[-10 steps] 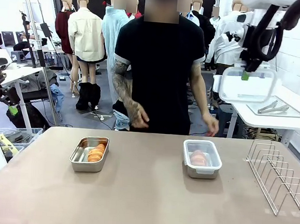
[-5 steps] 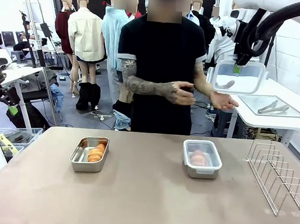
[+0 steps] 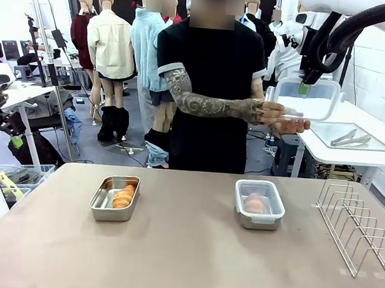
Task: Place the bread in airtight containers.
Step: Release when the human grabs the Airtight Container lid.
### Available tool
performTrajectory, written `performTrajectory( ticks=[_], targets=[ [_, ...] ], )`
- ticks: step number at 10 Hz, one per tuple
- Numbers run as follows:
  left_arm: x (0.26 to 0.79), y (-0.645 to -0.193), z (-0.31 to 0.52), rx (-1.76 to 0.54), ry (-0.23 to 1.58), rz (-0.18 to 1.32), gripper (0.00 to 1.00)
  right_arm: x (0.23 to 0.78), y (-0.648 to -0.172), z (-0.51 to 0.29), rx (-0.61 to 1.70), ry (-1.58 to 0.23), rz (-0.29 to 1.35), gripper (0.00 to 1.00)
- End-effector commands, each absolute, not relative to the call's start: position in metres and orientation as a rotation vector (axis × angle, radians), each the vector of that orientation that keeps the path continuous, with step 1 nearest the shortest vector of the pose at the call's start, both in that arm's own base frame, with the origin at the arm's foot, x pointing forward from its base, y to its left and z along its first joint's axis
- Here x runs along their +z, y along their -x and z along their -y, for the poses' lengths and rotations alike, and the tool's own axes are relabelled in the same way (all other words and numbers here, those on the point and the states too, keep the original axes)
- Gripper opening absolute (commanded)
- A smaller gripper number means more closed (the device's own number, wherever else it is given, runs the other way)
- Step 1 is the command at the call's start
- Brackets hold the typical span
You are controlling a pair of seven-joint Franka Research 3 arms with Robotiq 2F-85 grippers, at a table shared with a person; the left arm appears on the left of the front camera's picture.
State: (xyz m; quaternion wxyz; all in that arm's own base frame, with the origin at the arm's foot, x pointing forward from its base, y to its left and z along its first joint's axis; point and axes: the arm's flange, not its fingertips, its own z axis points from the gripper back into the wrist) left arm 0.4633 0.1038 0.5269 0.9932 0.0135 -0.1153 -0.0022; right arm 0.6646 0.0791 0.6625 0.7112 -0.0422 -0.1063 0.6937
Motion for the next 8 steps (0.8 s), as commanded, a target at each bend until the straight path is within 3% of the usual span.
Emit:
performTrajectory(
  ticks=[1, 3, 4, 8],
  targets=[
    [0.528, -0.462, -0.104, 0.013, -0.041, 0.229, 1.0, 0.664, -0.661, -0.08, 1.541, 0.093, 0.232, 0.0],
    [0.528, -0.462, -0.104, 0.013, -0.041, 0.229, 1.0, 0.664, -0.661, -0.08, 1.541, 0.093, 0.232, 0.0],
    [0.528, -0.462, -0.104, 0.013, -0.041, 0.229, 1.0, 0.663, -0.664, -0.08, 1.54, 0.093, 0.236, 0.13],
    [0.528, -0.462, -0.104, 0.013, -0.041, 0.229, 1.0, 0.667, -0.626, -0.065, 1.572, 0.076, 0.222, 0.88]
  ],
)
